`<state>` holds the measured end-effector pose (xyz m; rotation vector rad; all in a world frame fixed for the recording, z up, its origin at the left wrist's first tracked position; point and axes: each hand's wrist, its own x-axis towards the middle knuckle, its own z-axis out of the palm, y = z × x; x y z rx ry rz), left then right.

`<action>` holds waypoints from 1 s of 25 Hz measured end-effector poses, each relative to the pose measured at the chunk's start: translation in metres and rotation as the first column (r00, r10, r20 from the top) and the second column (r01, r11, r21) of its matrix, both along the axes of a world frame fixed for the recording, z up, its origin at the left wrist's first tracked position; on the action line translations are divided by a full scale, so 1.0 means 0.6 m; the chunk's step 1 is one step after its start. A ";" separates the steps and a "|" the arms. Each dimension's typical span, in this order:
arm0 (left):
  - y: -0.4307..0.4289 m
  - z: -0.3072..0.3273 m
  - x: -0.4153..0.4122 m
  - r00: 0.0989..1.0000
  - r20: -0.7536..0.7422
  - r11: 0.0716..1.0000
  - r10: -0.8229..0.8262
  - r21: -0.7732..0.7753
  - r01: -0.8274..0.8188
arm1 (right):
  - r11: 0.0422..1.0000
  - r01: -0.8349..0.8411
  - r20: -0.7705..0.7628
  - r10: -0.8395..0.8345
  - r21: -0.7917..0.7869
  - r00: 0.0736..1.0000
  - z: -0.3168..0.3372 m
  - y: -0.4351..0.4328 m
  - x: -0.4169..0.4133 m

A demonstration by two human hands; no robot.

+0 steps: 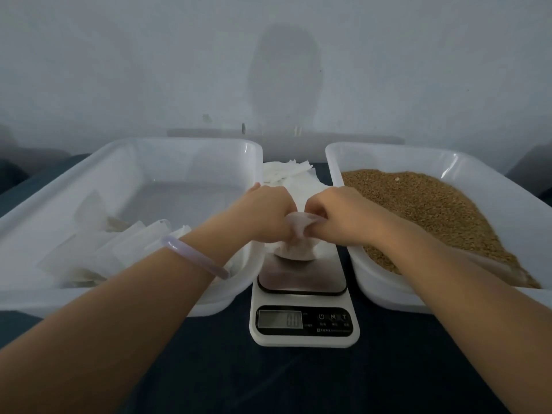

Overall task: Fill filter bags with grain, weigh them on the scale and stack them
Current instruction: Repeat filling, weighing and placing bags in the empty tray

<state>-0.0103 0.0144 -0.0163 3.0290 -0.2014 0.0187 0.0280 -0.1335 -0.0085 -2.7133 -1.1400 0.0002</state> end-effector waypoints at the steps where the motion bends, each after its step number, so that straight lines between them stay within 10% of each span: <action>1: -0.002 0.000 0.000 1.000 0.011 1.000 0.012 -0.006 -0.012 | 1.000 0.011 -0.005 -0.011 -0.010 1.000 -0.002 0.001 -0.001; 14: -0.012 -0.006 0.004 0.998 -0.042 0.999 0.053 -0.003 -0.053 | 0.995 0.023 -0.074 -0.030 -0.099 0.997 -0.014 0.002 0.005; 25: -0.001 -0.009 -0.012 0.996 0.090 0.990 -0.022 -0.135 0.034 | 0.945 0.143 -0.320 -0.044 0.293 0.946 -0.020 -0.016 0.001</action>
